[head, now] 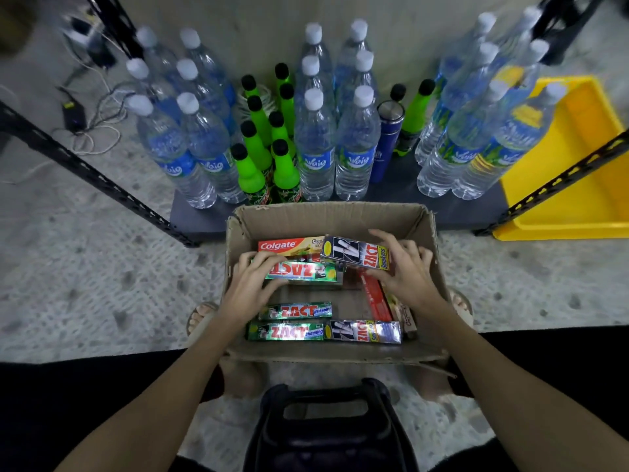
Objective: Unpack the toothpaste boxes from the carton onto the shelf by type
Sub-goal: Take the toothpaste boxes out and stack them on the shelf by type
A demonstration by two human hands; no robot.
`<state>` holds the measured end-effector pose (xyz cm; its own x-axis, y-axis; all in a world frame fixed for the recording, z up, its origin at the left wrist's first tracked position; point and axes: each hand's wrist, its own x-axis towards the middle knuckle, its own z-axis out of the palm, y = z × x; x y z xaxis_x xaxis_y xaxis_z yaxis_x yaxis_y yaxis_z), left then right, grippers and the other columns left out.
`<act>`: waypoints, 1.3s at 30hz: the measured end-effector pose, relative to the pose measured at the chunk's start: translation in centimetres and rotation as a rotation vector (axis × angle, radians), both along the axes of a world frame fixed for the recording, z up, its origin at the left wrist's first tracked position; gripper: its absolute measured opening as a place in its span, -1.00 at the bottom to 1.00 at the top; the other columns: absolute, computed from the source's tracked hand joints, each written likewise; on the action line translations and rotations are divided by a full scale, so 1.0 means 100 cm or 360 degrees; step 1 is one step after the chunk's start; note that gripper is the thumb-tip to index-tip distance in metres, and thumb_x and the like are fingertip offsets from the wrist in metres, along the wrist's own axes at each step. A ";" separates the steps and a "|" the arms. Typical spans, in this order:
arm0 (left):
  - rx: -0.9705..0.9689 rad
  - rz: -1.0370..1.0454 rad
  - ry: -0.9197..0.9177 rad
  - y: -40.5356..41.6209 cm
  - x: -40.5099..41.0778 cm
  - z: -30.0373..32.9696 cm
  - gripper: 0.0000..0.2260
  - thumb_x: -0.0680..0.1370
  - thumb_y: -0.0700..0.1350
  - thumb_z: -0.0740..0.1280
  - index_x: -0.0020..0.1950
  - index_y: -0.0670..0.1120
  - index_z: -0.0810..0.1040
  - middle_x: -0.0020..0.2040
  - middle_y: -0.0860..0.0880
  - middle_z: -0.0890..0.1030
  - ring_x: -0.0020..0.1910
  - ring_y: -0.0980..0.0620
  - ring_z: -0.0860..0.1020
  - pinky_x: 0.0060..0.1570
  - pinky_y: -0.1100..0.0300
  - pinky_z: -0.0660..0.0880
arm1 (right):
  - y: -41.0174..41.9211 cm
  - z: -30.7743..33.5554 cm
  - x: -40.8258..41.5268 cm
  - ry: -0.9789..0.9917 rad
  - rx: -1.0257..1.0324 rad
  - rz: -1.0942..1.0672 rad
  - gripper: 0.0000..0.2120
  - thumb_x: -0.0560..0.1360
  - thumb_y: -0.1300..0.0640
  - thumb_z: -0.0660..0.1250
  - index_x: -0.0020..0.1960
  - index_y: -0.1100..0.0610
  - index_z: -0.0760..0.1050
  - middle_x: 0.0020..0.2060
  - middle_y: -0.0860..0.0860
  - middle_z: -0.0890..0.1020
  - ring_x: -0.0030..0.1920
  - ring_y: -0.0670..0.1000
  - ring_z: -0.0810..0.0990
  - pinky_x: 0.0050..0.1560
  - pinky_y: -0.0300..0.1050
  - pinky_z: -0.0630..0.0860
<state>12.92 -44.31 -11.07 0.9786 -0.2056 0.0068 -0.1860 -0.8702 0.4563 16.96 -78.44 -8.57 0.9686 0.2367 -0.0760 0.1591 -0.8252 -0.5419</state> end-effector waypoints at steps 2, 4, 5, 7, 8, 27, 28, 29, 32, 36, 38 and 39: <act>-0.0081 0.0008 -0.0092 0.000 0.009 0.023 -0.60 0.60 0.17 0.28 0.38 0.03 0.49 0.30 0.10 0.48 0.28 -0.05 0.38 0.26 -0.07 0.41 | -0.003 0.025 0.005 -0.0085 0.0048 -0.0034 -0.31 0.45 -0.24 0.42 0.49 -0.25 0.21 0.17 -0.25 0.49 0.28 -0.08 0.36 0.17 -0.06 0.09; -0.0195 0.0023 -0.0170 0.001 0.021 0.052 -0.60 0.60 0.14 0.28 0.38 0.00 0.50 0.29 0.10 0.47 0.28 -0.02 0.36 0.30 -0.05 0.39 | -0.007 0.056 0.015 -0.0182 0.0069 -0.0063 -0.33 0.44 -0.27 0.43 0.47 -0.24 0.24 0.19 -0.28 0.50 0.27 -0.07 0.37 0.16 -0.02 0.12; -0.0256 0.0036 -0.0199 0.002 0.027 0.068 -0.60 0.59 0.12 0.29 0.37 -0.02 0.51 0.29 0.12 0.45 0.28 0.00 0.34 0.31 -0.03 0.37 | -0.010 0.074 0.020 -0.0232 0.0077 -0.0069 -0.31 0.43 -0.28 0.43 0.47 -0.25 0.24 0.19 -0.30 0.51 0.25 -0.09 0.38 0.14 -0.01 0.13; -0.0344 0.0056 -0.0275 0.004 0.037 0.105 -0.61 0.59 0.11 0.31 0.37 0.00 0.52 0.28 0.17 0.43 0.29 0.02 0.32 0.31 0.02 0.36 | -0.017 0.115 0.031 -0.0321 0.0135 -0.0066 -0.27 0.41 -0.30 0.45 0.48 -0.29 0.22 0.15 -0.34 0.56 0.22 -0.13 0.37 0.09 0.00 0.11; -0.0364 0.0064 -0.0331 0.003 0.040 0.125 -0.62 0.59 0.11 0.32 0.37 0.01 0.52 0.27 0.18 0.43 0.28 0.02 0.32 0.31 0.05 0.35 | -0.022 0.137 0.035 -0.0362 0.0167 -0.0049 -0.25 0.40 -0.30 0.44 0.50 -0.29 0.20 0.14 -0.35 0.56 0.21 -0.14 0.37 0.09 0.02 0.12; -0.0464 0.0008 -0.1220 -0.042 0.101 0.451 -0.67 0.54 -0.13 0.46 0.30 0.00 0.58 0.17 0.12 0.55 0.25 0.03 0.38 0.28 0.14 0.38 | -0.097 0.474 0.087 -0.1031 0.0268 0.0257 -0.41 0.43 -0.35 0.40 0.42 -0.29 0.39 0.16 -0.27 0.62 0.27 -0.04 0.51 0.38 0.32 0.30; -0.0447 0.0007 -0.1230 -0.045 0.114 0.458 -0.68 0.55 -0.11 0.46 0.30 0.01 0.58 0.17 0.13 0.55 0.25 0.04 0.37 0.29 0.10 0.38 | -0.100 0.479 0.099 -0.1043 0.0250 0.0225 -0.43 0.42 -0.39 0.37 0.39 -0.34 0.40 0.15 -0.27 0.60 0.26 -0.03 0.49 0.41 0.28 0.29; -0.0426 0.0009 -0.1241 -0.048 0.128 0.465 -0.69 0.55 -0.09 0.45 0.30 0.02 0.57 0.17 0.15 0.54 0.25 0.05 0.35 0.31 0.07 0.37 | -0.104 0.483 0.112 -0.1051 0.0240 0.0188 -0.48 0.42 -0.41 0.35 0.36 -0.39 0.40 0.15 -0.27 0.58 0.26 0.00 0.47 0.45 0.22 0.25; -0.0398 0.0047 -0.1234 -0.058 0.181 0.482 -0.70 0.56 -0.06 0.43 0.28 0.09 0.54 0.16 0.17 0.53 0.22 0.09 0.31 0.30 0.00 0.36 | -0.112 0.494 0.157 -0.1033 0.0228 0.0126 -0.45 0.34 -0.36 0.38 0.32 -0.40 0.43 0.11 -0.29 0.53 0.26 0.03 0.36 0.45 0.01 0.17; -0.0457 0.0128 -0.1200 -0.070 0.261 0.504 -0.72 0.58 -0.05 0.41 0.27 0.10 0.51 0.14 0.18 0.51 0.20 0.08 0.34 0.21 0.11 0.33 | -0.125 0.513 0.226 -0.1012 0.0170 0.0040 -0.52 0.43 -0.25 0.44 0.33 -0.30 0.47 0.08 -0.14 0.58 0.15 -0.15 0.27 0.37 -0.08 0.11; -0.0408 0.0124 -0.1212 -0.076 0.304 0.514 -0.72 0.56 -0.06 0.42 0.26 0.04 0.51 0.14 0.16 0.51 0.22 0.03 0.37 0.20 0.11 0.32 | -0.134 0.519 0.268 -0.0993 0.0078 0.0009 -0.52 0.38 -0.44 0.36 0.27 -0.41 0.44 0.13 -0.14 0.60 0.25 -0.03 0.37 0.45 0.01 0.11; -0.0376 0.0114 -0.1217 -0.080 0.324 0.519 -0.72 0.56 -0.06 0.42 0.26 0.03 0.52 0.14 0.15 0.51 0.22 0.02 0.38 0.22 0.09 0.33 | -0.139 0.520 0.289 -0.0962 0.0062 0.0020 -0.49 0.33 -0.53 0.30 0.25 -0.46 0.41 0.13 -0.19 0.62 0.28 -0.01 0.43 0.48 0.11 0.14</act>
<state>45.33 -52.26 40.82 0.6962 -0.0519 0.7160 -0.4687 -0.7883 0.3986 45.87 -92.36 43.47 0.8346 0.2400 0.4958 0.4579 -0.8026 -0.3824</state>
